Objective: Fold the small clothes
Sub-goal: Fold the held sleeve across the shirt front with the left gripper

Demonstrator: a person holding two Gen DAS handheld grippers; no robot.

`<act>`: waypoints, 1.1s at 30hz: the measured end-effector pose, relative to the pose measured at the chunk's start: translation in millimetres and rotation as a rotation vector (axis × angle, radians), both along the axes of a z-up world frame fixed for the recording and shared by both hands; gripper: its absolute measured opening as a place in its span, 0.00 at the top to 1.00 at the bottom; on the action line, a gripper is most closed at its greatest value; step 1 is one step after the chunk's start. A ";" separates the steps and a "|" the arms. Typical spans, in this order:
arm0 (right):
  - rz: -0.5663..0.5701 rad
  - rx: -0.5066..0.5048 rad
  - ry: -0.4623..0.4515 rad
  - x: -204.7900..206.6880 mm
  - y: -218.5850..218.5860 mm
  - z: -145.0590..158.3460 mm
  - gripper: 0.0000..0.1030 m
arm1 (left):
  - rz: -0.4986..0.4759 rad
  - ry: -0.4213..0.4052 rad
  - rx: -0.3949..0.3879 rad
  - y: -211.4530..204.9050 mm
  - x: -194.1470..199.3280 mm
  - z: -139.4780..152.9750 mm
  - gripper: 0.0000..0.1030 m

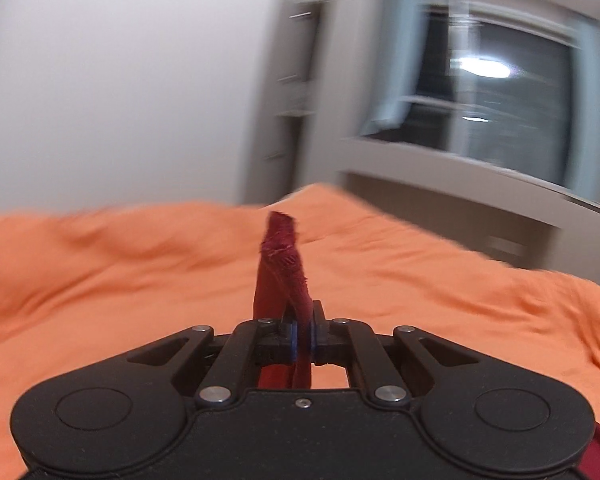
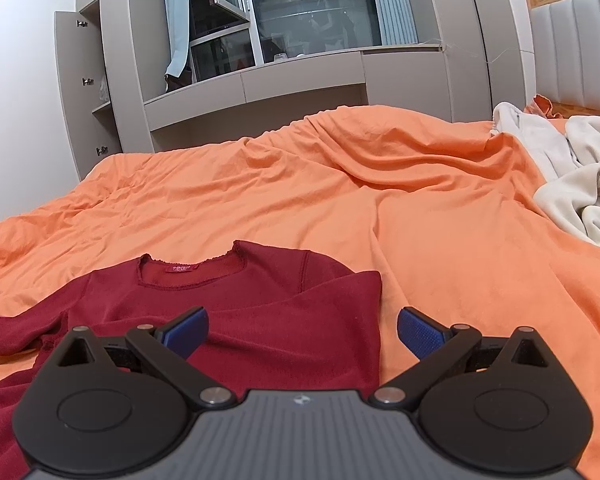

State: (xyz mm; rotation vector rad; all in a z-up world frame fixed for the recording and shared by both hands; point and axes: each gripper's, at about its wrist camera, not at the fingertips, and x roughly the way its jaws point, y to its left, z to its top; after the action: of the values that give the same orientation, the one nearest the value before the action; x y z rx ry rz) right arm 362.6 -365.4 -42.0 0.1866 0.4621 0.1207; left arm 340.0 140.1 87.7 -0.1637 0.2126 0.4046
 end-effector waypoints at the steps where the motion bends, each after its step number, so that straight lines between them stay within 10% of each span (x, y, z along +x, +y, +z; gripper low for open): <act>1: -0.002 0.001 -0.002 -0.3 -0.6 0.7 0.00 | -0.054 -0.007 0.029 -16.6 5.1 5.1 0.95; 11: -0.061 0.020 -0.027 -2.4 -18.9 11.1 0.00 | -0.445 0.043 0.083 -171.0 49.4 -17.2 0.95; 23: -0.094 0.036 -0.018 0.1 -32.3 10.7 0.00 | -0.706 0.305 0.071 -274.0 65.4 -155.7 0.92; 27: -0.078 0.029 0.002 3.0 -26.0 4.7 0.00 | -0.748 0.370 0.049 -275.5 66.6 -168.1 0.79; 31: -0.041 0.019 0.027 6.2 -16.8 -2.8 0.00 | -0.759 0.410 -0.016 -262.1 62.0 -159.9 0.28; 33: -0.019 0.012 0.037 6.9 -9.5 -6.8 0.00 | -0.759 0.434 -0.048 -255.0 61.1 -153.5 0.18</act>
State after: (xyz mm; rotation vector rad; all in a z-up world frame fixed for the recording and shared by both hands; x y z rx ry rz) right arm 369.5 -374.9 -48.8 0.2053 0.4968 0.1013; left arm 401.1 -114.9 -65.8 -0.0308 0.6838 -0.3290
